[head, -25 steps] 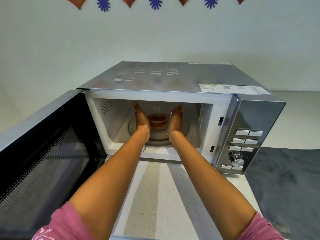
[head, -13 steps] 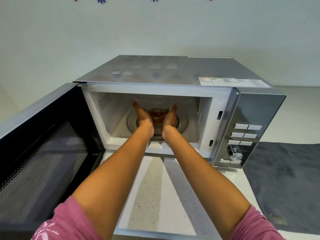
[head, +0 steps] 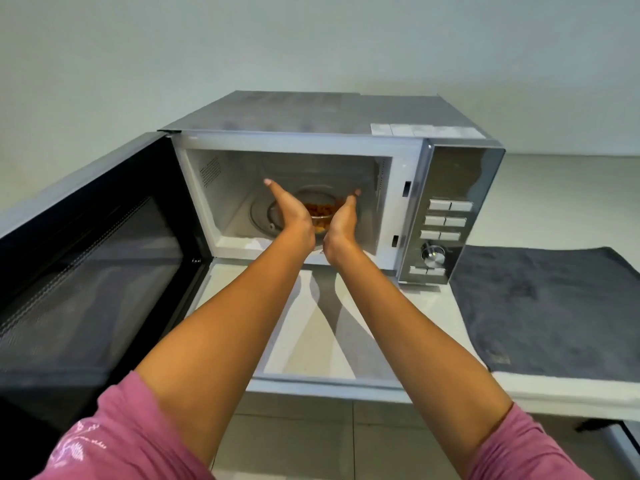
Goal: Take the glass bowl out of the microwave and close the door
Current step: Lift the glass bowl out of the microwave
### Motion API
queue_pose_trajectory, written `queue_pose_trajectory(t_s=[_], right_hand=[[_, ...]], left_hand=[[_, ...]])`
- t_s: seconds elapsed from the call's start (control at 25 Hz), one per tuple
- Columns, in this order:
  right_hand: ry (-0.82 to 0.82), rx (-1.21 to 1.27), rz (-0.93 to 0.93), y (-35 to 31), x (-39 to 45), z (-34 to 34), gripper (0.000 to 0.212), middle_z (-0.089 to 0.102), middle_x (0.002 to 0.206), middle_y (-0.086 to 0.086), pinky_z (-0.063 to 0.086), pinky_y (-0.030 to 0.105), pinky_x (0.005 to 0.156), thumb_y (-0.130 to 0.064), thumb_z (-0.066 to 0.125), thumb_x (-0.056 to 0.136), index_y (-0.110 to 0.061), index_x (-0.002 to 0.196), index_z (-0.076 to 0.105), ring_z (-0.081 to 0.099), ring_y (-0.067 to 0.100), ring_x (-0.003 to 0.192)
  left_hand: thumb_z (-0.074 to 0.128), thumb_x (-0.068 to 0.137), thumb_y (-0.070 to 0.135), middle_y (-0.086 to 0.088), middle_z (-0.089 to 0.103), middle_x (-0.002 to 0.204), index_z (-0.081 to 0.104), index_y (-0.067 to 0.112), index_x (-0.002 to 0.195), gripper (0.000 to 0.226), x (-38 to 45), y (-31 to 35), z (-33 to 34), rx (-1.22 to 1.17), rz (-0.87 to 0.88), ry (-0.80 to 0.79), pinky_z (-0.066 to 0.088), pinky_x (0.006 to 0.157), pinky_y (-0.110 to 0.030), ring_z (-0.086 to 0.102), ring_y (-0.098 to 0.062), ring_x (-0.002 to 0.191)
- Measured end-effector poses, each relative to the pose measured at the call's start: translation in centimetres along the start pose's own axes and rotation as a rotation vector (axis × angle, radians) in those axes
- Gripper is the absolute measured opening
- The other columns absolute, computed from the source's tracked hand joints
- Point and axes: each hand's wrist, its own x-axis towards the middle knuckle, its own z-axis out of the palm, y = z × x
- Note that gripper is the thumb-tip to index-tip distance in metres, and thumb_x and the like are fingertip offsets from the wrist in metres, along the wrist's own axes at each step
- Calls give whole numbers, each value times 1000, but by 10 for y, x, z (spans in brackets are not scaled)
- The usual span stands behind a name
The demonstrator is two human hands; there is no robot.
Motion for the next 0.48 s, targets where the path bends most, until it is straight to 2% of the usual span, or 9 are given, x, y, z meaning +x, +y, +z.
queue_pose_trajectory(t_s=[0.08, 0.16, 0.28, 0.36, 0.48], right_hand=[[-8, 9, -4, -3, -18, -9, 74, 44, 155, 7, 49, 42, 104, -69, 22, 98, -24, 157, 30, 51, 28, 133], [5, 19, -14, -5, -38, -21, 75, 46, 154, 8, 42, 49, 114, -70, 21, 98, -24, 156, 31, 48, 30, 138], [30, 45, -19, -8, -67, -41, 72, 54, 146, 13, 46, 50, 111, -67, 22, 100, -20, 153, 38, 56, 32, 130], [61, 47, -2, -11, -83, -55, 71, 56, 144, 14, 46, 51, 110, -65, 23, 100, -19, 151, 41, 57, 34, 128], [132, 38, -8, -19, -105, -79, 69, 55, 145, 14, 44, 51, 112, -63, 23, 101, -16, 148, 44, 55, 35, 130]], left_hand=[[21, 88, 77, -6, 23, 159, 19, 25, 154, 84, -21, 0, 2, -1, 16, -1, 28, 110, -45, 27, -30, 142], [22, 88, 76, -6, 26, 158, 24, 24, 152, 83, -44, -5, 2, 23, 38, 27, 28, 110, -44, 29, -29, 141], [25, 88, 76, -8, 41, 149, 41, 19, 144, 82, -76, -18, 2, 41, 48, 89, 39, 94, -41, 44, -31, 130], [25, 88, 76, -8, 44, 146, 45, 18, 142, 82, -95, -28, 1, 46, 28, 112, 38, 85, -38, 46, -31, 128], [27, 88, 74, -7, 45, 146, 45, 18, 142, 80, -124, -44, 2, 52, -7, 116, 35, 83, -34, 46, -30, 128]])
